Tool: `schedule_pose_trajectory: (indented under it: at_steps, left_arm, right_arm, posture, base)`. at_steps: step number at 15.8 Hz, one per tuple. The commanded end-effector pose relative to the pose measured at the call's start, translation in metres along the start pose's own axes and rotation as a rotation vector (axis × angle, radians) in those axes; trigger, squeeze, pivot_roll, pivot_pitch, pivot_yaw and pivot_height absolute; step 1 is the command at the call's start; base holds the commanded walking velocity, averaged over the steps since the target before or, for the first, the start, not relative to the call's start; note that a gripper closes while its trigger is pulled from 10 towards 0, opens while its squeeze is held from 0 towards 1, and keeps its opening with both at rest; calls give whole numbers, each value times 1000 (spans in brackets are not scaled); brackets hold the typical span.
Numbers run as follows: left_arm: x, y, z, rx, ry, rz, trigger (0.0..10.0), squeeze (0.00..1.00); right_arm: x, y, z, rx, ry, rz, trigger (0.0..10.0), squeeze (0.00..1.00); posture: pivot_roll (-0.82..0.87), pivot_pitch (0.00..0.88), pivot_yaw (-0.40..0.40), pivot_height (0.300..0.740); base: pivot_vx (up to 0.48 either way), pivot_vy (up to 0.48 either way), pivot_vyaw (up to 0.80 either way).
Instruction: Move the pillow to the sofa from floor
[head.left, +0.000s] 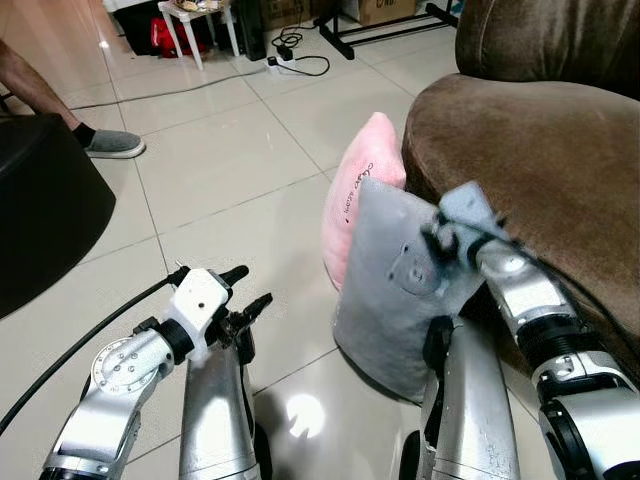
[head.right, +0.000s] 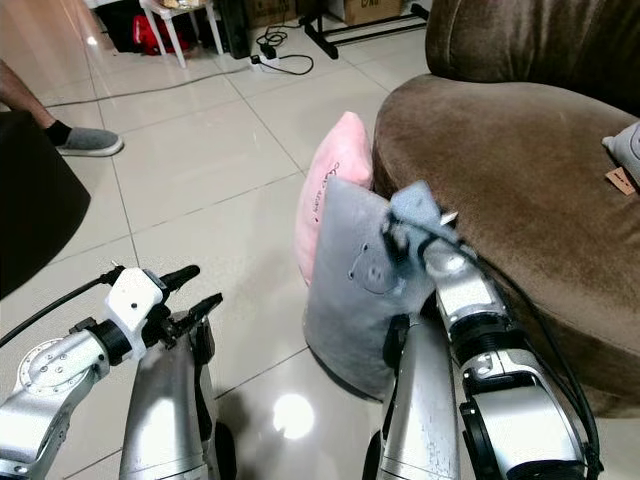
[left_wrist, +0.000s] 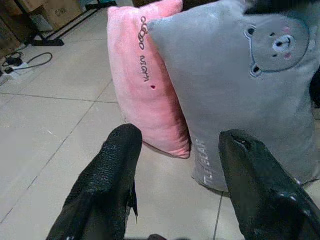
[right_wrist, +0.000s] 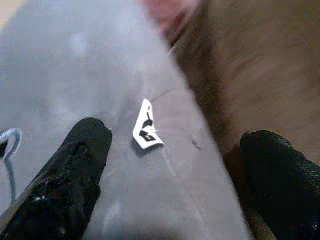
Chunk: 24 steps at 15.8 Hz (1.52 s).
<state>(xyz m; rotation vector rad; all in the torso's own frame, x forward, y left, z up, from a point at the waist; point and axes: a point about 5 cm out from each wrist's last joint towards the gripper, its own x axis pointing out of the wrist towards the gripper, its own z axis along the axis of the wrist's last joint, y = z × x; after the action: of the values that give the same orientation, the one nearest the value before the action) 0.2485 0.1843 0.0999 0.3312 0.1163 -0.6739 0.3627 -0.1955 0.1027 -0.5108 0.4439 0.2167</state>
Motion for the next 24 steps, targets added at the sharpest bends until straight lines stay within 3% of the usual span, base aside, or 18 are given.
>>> schedule_pose_trajectory:
  at_steps: [1, 3, 7, 8, 9, 10, 11, 15, 24]
  left_arm:
    - [1, -1, -1, 2, 5, -17, 10000, 0]
    - [1, -1, -2, -1, 6, -25, 10000, 0]
    - [3, -2, -2, -4, 7, -44, 10000, 0]
    - [4, -3, -3, -4, 8, -60, 10000, 0]
    - [5, -4, -3, -6, 8, -69, 10000, 0]
    - [5, -5, -3, -7, 9, -80, 10000, 0]
    - [6, -8, -3, -14, 13, -104, 10000, 0]
    - [4, -16, -5, -45, 17, -161, 10000, 0]
    - [-1, -25, -10, -112, 50, -262, 10000, 0]
  right_arm:
    - [0, 7, -9, -18, 63, 72, 10000, 0]
    - [-3, 8, -19, -43, 119, 149, 10000, 0]
    - [-13, -1, -15, -85, 103, 243, 10000, 0]
    - [-18, -1, -18, -136, 114, 284, 8706, 0]
    - [-20, 1, -19, -154, 122, 302, 4471, 0]
    - [-22, 3, -22, -172, 131, 320, 3098, 0]
    - [-26, 9, -26, -209, 152, 357, 0, 0]
    - [-34, 26, -33, -237, 170, 404, 0, 0]
    - [-40, 46, -31, -229, 147, 443, 0, 0]
  posture:
    - [-21, 45, 63, 370]
    - [-25, 41, 61, 370]
    - [-40, 36, 65, 370]
    - [-50, 34, 68, 370]
    - [-52, 31, 68, 370]
    - [-53, 31, 68, 370]
    - [-57, 26, 68, 370]
    - [-62, 22, 57, 370]
    - [-62, 13, 69, 370]
  base:
    - [0, 0, 0]
    - [0, 0, 0]
    - [0, 0, 0]
    - [0, 0, 0]
    - [0, 0, 0]
    - [0, 0, 0]
    - [0, 0, 0]
    - [0, 0, 0]
    - [0, 0, 0]
